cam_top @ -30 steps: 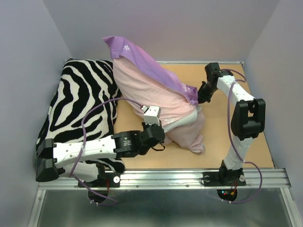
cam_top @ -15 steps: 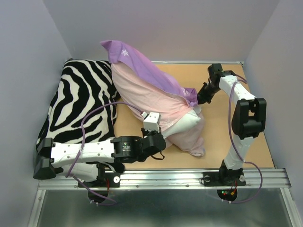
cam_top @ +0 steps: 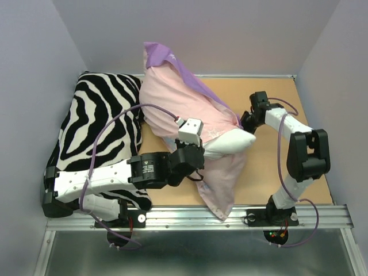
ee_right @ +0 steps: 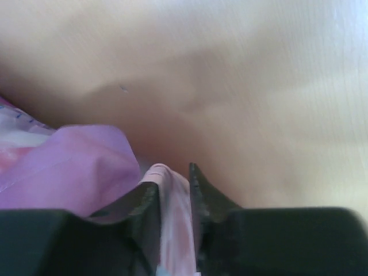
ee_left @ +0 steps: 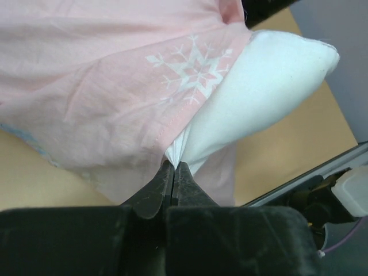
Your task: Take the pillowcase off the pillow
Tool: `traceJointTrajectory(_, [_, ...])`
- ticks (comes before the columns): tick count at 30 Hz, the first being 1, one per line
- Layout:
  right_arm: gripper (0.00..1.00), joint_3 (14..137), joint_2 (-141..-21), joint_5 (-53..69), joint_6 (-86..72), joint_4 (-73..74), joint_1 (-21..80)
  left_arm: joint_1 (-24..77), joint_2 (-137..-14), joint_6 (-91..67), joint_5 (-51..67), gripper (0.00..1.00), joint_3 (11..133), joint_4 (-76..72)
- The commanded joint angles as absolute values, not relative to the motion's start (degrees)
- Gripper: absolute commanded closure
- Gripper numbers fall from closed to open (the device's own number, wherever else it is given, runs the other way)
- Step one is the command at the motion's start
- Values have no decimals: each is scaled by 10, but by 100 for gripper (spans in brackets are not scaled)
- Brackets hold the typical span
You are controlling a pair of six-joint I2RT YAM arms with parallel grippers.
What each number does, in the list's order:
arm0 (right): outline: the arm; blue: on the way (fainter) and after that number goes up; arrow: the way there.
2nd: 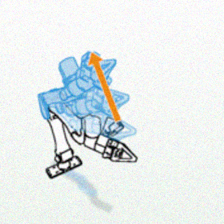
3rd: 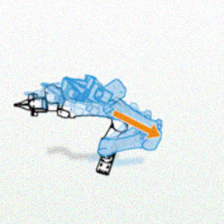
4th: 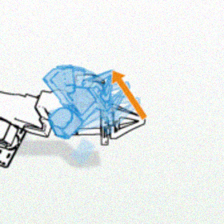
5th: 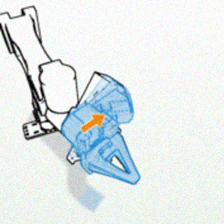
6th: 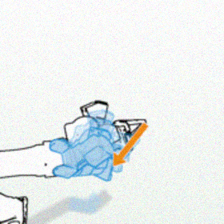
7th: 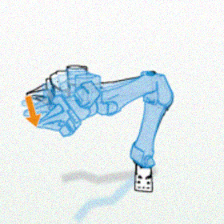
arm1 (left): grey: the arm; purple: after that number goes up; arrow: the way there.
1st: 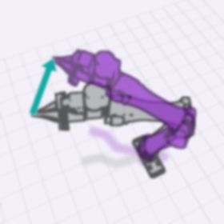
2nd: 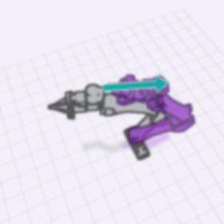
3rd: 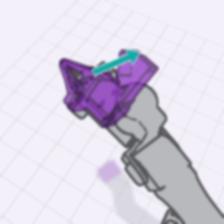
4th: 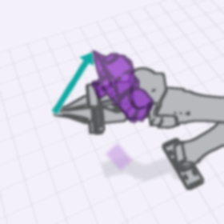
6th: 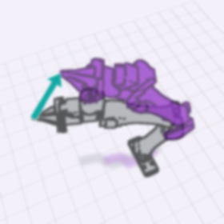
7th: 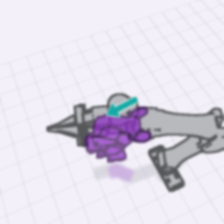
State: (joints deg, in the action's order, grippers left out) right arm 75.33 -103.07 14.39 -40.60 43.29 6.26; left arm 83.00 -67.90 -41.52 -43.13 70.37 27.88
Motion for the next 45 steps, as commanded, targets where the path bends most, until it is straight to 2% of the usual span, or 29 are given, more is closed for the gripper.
traceJointTrajectory(1, [62,654,-944,-14,-403,94,58,797,-678,-317,-396,100,798,220])
traceJointTrajectory(2, [58,631,-894,-5,-405,87,58,751,-685,-302,-362,100,799,193])
traceJointTrajectory(4, [45,570,-841,-6,-408,87,58,715,-700,-294,-340,100,792,164])
traceJointTrajectory(7, [32,523,-734,-13,-411,88,58,655,-715,-280,-300,100,767,117])
traceJointTrajectory(12, [21,478,-561,-29,-427,117,58,589,-746,-276,-231,100,744,72])
traceJointTrajectory(15, [18,486,-517,-40,-418,144,58,580,-750,-278,-213,100,737,55])
traceJointTrajectory(18, [16,487,-470,30,-410,145,58,574,-762,-279,-198,100,741,47])
traceJointTrajectory(22, [12,503,-420,65,-379,143,58,573,-774,-280,-187,100,749,44])
traceJointTrajectory(28, [9,552,-447,178,-360,167,58,572,-784,-279,-177,100,763,36])
traceJointTrajectory(37, [4,525,-374,128,-358,293,58,570,-830,-270,-166,100,816,44])
traceJointTrajectory(41, [2,548,-390,143,-357,346,57,569,-853,-272,-165,100,844,40])
traceJointTrajectory(45, [0,495,-375,186,-374,350,58,568,-878,-265,-163,100,881,42])
